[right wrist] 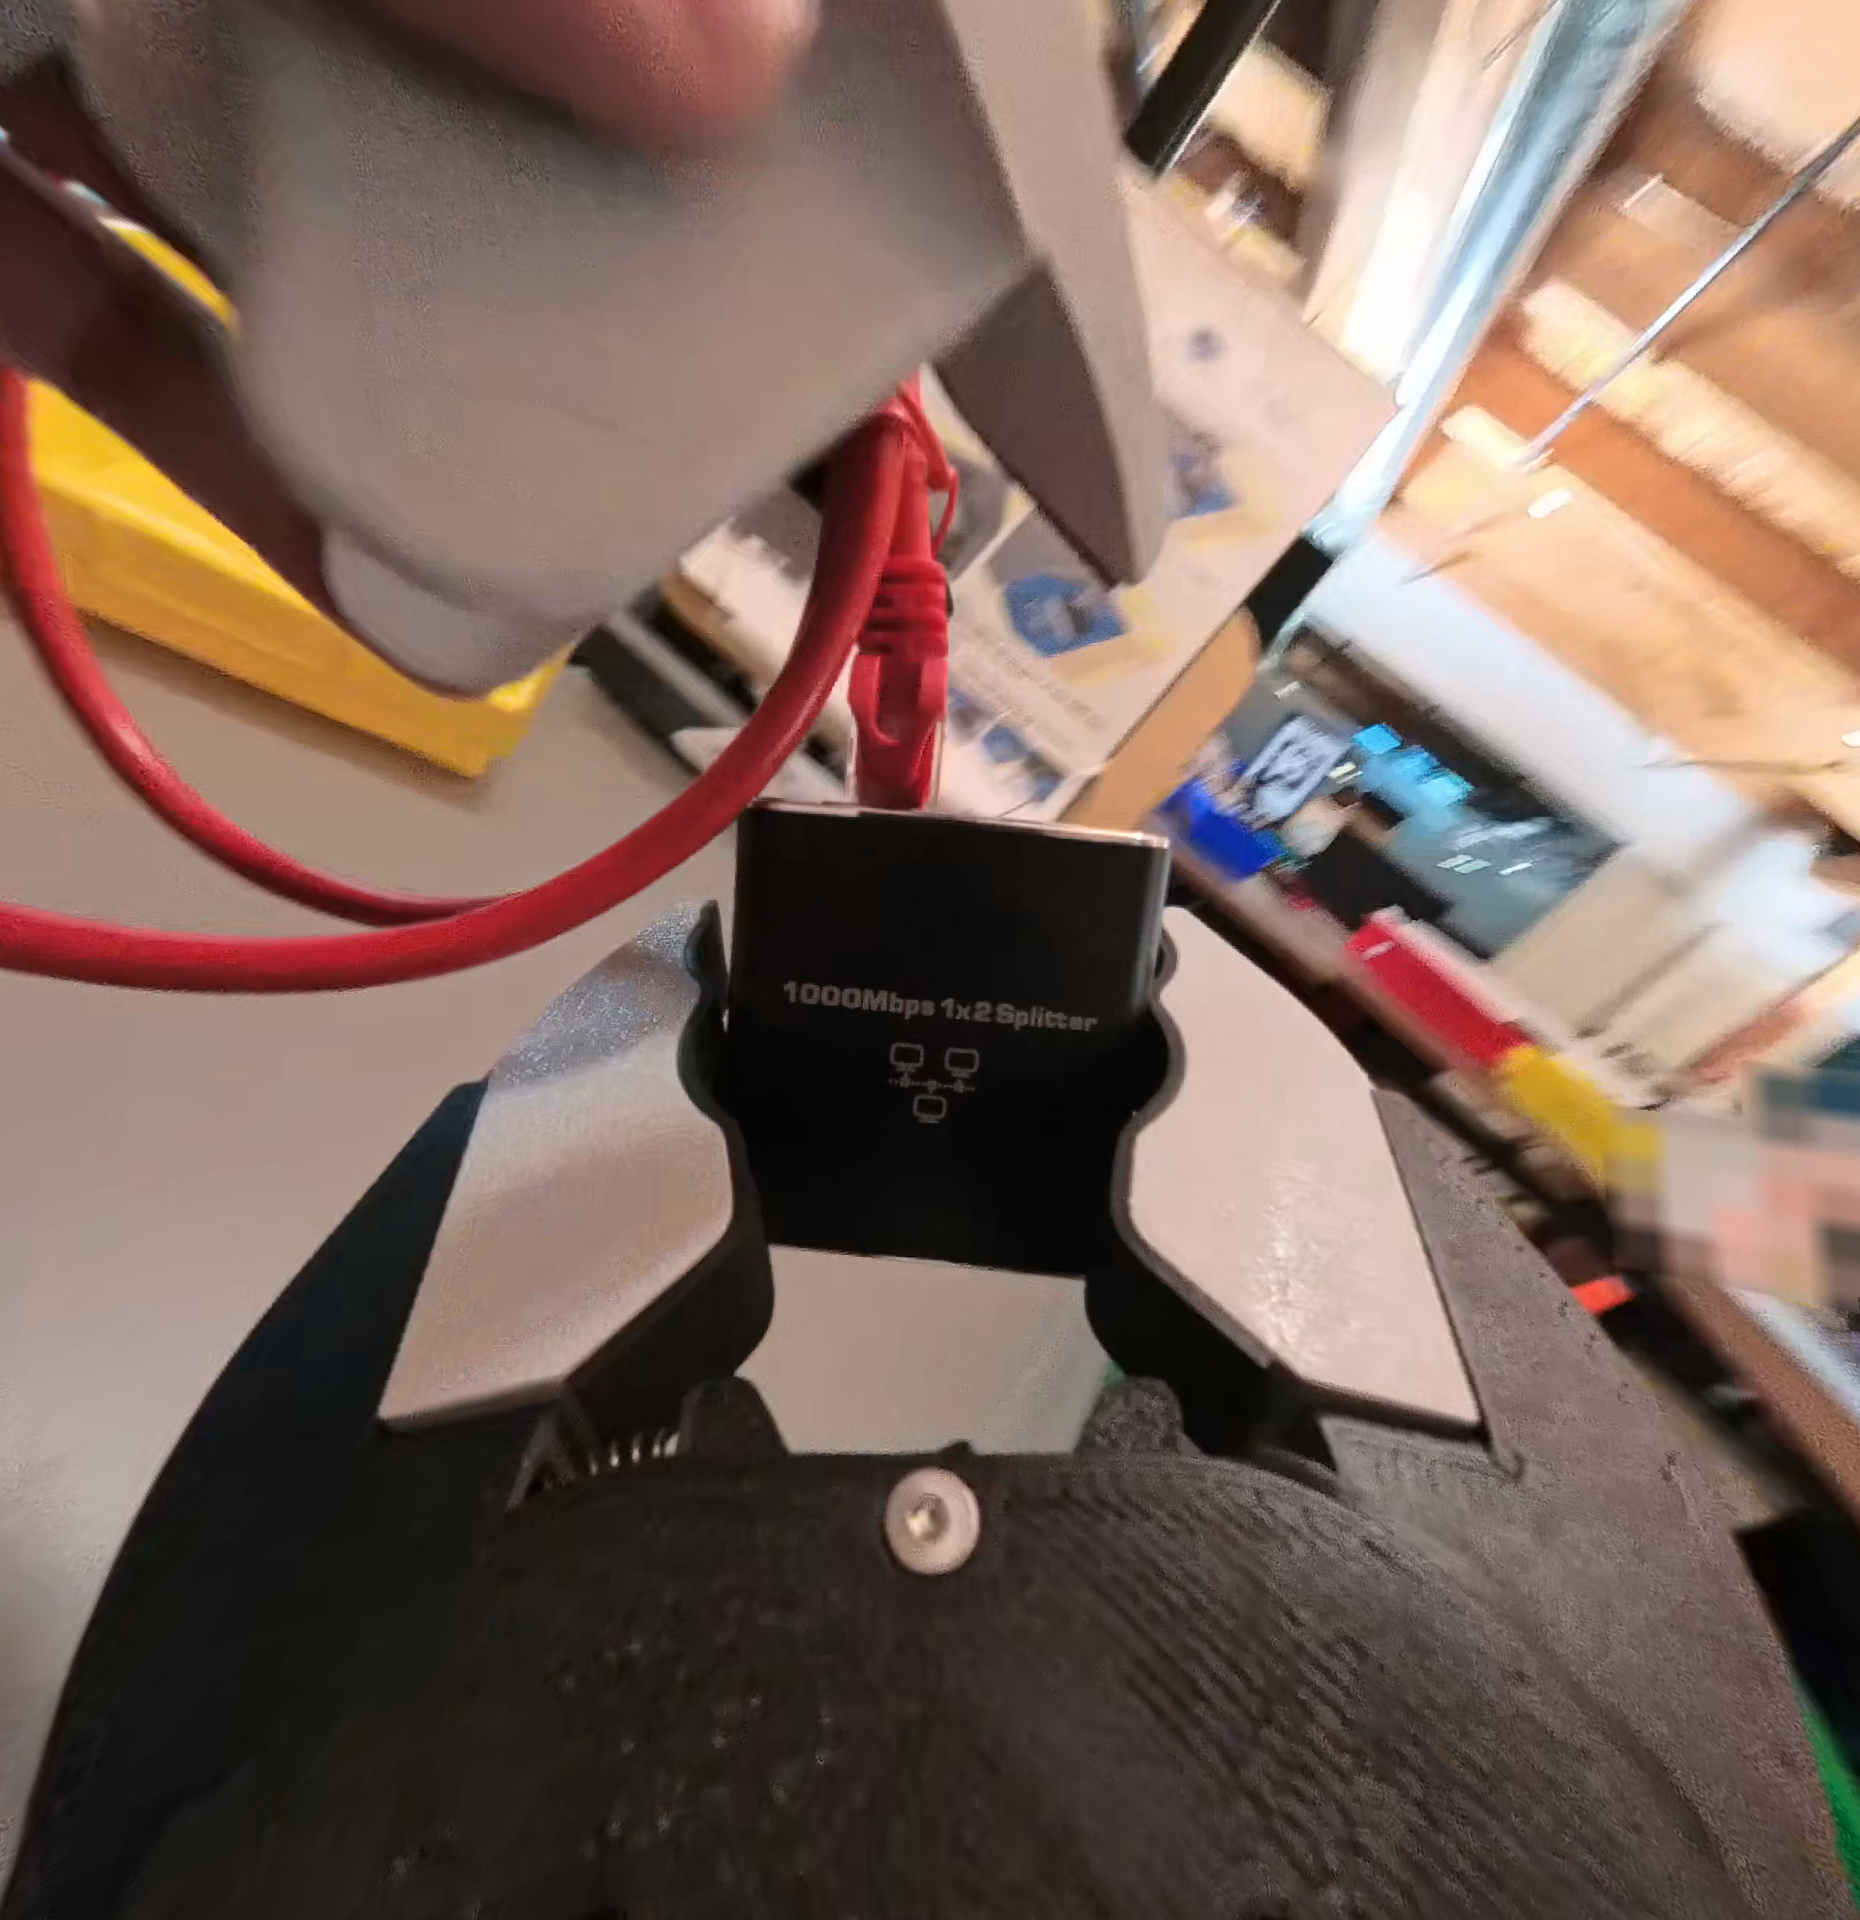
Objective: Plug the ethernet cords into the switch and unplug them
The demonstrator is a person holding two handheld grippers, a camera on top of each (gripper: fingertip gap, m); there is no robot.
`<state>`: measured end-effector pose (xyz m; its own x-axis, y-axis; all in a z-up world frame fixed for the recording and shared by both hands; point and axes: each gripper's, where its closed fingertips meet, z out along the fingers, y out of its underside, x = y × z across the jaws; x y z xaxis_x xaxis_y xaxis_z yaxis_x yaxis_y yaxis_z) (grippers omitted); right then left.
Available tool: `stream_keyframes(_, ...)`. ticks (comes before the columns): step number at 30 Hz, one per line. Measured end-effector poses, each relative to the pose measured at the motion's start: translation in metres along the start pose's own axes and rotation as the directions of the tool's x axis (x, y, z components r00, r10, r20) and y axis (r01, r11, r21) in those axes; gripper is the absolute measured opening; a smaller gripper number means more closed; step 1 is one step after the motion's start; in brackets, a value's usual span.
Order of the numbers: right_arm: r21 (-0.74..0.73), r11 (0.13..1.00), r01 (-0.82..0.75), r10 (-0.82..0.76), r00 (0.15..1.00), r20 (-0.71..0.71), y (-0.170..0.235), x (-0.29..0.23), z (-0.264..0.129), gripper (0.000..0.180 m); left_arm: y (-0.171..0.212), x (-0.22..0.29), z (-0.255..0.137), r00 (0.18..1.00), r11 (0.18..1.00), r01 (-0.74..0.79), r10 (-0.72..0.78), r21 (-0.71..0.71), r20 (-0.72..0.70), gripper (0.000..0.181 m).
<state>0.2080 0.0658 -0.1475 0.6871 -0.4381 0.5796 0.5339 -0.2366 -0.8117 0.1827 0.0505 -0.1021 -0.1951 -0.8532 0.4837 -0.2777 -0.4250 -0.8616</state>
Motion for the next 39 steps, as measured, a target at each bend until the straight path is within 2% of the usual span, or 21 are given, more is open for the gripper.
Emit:
stream_keyframes(3,-0.077,0.986,-0.149,0.158,0.979,0.127,0.015,-0.015,0.006,0.076,0.013,0.003,-0.002,0.997,0.988,-0.074,0.070,-0.135,-0.034,0.062)
stream_keyframes(5,-0.138,0.966,-0.220,0.246,0.947,0.205,0.024,-0.028,0.009,0.076,0.024,0.011,-0.005,0.996,0.971,-0.024,0.003,-0.237,-0.090,0.083)
stream_keyframes(8,-0.168,0.956,-0.239,0.273,0.937,0.218,0.026,-0.035,0.010,0.077,0.027,0.020,-0.012,0.992,0.955,0.045,-0.076,-0.294,-0.096,0.091)
stream_keyframes(9,-0.175,0.961,-0.216,0.250,0.947,0.201,0.026,-0.034,0.011,0.076,0.029,0.016,-0.011,0.997,0.955,0.015,-0.035,-0.296,-0.063,0.090)
stream_keyframes(12,-0.176,0.967,-0.183,0.210,0.966,0.152,0.023,-0.028,0.009,0.076,0.040,-0.016,-0.008,0.969,0.916,-0.186,0.230,-0.357,0.085,0.086)
stream_keyframes(14,-0.170,0.965,-0.198,0.224,0.962,0.155,0.022,-0.024,0.008,0.076,0.043,-0.033,-0.008,0.928,0.890,-0.246,0.330,-0.383,0.171,0.070)
stream_keyframes(17,-0.167,0.952,-0.258,0.286,0.943,0.170,0.026,-0.023,0.008,0.076,0.044,-0.012,-0.006,0.960,0.912,-0.229,0.269,-0.342,0.076,0.069)
stream_keyframes(18,-0.145,0.955,-0.258,0.281,0.944,0.175,0.023,-0.022,0.008,0.076,0.041,-0.013,-0.005,0.960,0.918,-0.225,0.266,-0.327,0.086,0.069)
stream_keyframes(22,-0.100,0.970,-0.223,0.236,0.960,0.149,0.012,-0.020,0.007,0.075,0.027,-0.028,-0.004,0.943,0.918,-0.261,0.309,-0.297,0.125,0.044)
stream_keyframes(23,-0.086,0.977,-0.198,0.208,0.969,0.137,0.010,-0.019,0.006,0.075,0.026,-0.028,-0.005,0.944,0.916,-0.275,0.314,-0.294,0.097,0.030)
stream_keyframes(25,-0.069,0.988,-0.136,0.144,0.982,0.122,0.007,-0.019,0.005,0.075,0.029,-0.026,-0.006,0.949,0.909,-0.292,0.314,-0.298,0.028,0.030)
stream_keyframes(31,-0.050,0.992,-0.118,0.123,0.985,0.119,0.000,-0.026,0.006,0.075,0.027,-0.030,-0.014,0.920,0.890,-0.388,0.388,-0.239,-0.052,0.029)
stream_keyframes(39,-0.053,0.991,-0.125,0.130,0.984,0.119,0.005,-0.026,0.007,0.076,0.032,-0.023,-0.012,0.923,0.903,-0.379,0.353,-0.205,-0.153,0.016)
